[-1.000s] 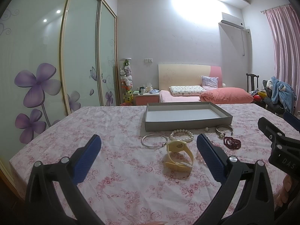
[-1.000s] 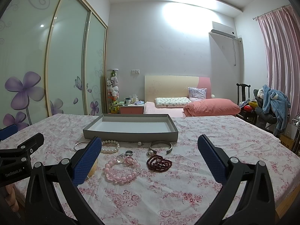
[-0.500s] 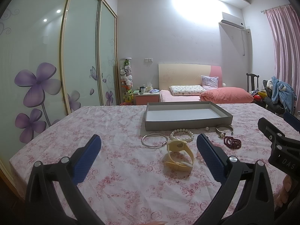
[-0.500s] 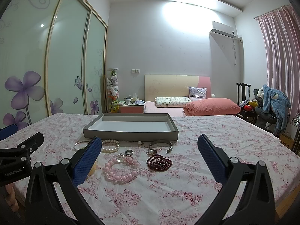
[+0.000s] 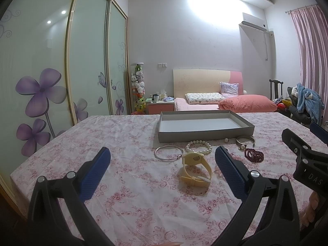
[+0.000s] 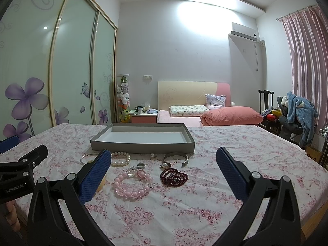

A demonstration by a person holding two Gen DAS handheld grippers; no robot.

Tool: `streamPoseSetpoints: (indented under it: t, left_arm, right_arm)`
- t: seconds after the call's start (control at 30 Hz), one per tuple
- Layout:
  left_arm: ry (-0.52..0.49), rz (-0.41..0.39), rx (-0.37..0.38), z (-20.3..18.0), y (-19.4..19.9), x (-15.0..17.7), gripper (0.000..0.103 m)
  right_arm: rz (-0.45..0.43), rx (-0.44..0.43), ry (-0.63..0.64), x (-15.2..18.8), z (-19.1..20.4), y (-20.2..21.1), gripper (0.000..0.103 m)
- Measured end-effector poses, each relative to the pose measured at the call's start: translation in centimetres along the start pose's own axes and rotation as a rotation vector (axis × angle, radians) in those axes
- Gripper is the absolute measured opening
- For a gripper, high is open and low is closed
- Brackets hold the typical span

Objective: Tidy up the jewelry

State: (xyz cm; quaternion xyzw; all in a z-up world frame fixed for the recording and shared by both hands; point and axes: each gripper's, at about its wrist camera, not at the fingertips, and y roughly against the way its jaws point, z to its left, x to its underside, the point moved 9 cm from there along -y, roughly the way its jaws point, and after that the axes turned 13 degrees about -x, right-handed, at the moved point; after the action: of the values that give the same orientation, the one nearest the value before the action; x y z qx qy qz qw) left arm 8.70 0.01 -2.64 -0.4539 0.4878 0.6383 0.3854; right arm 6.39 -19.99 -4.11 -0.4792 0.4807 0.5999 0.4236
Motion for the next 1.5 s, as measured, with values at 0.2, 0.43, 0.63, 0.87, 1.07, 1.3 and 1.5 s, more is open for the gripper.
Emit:
streamPoseSetpoints:
  t: [0.2, 0.43, 0.63, 0.87, 1.07, 1.3, 1.5]
  left_arm:
    - [0.000, 0.001, 0.000, 0.0, 0.0, 0.0, 0.099]
    - [0.000, 0.001, 0.000, 0.0, 0.0, 0.0, 0.099]
    - [-0.001, 0.002, 0.000, 0.0, 0.0, 0.0, 0.099]
    - [-0.011, 0.028, 0.016, -0.5, -0.5, 0.6, 0.099]
    - [-0.017, 0.151, 0.080, -1.6, -3.0, 2.9, 0.099]
    - [-0.053, 0.317, 0.149, -3.8, -6.1, 4.4, 0.099]
    - [-0.140, 0.395, 0.178, -7.3, -8.9, 5.2, 0.099]
  right_arm:
    - [0.001, 0.000, 0.000, 0.0, -0.1, 0.0, 0.101]
    - [0.002, 0.000, -0.001, 0.1, -0.2, 0.0, 0.101]
    - [0.003, 0.000, -0.001, 0.2, -0.2, 0.0, 0.101]
    - [0.006, 0.001, -0.004, 0.2, -0.2, -0.1, 0.101]
    - [0.014, 0.005, -0.012, 0.9, -0.4, -0.2, 0.101]
    - [0.028, 0.010, -0.033, 1.4, -1.2, -0.7, 0.101]
    - [0.039, 0.020, -0.042, 1.6, -1.7, -0.9, 0.101]
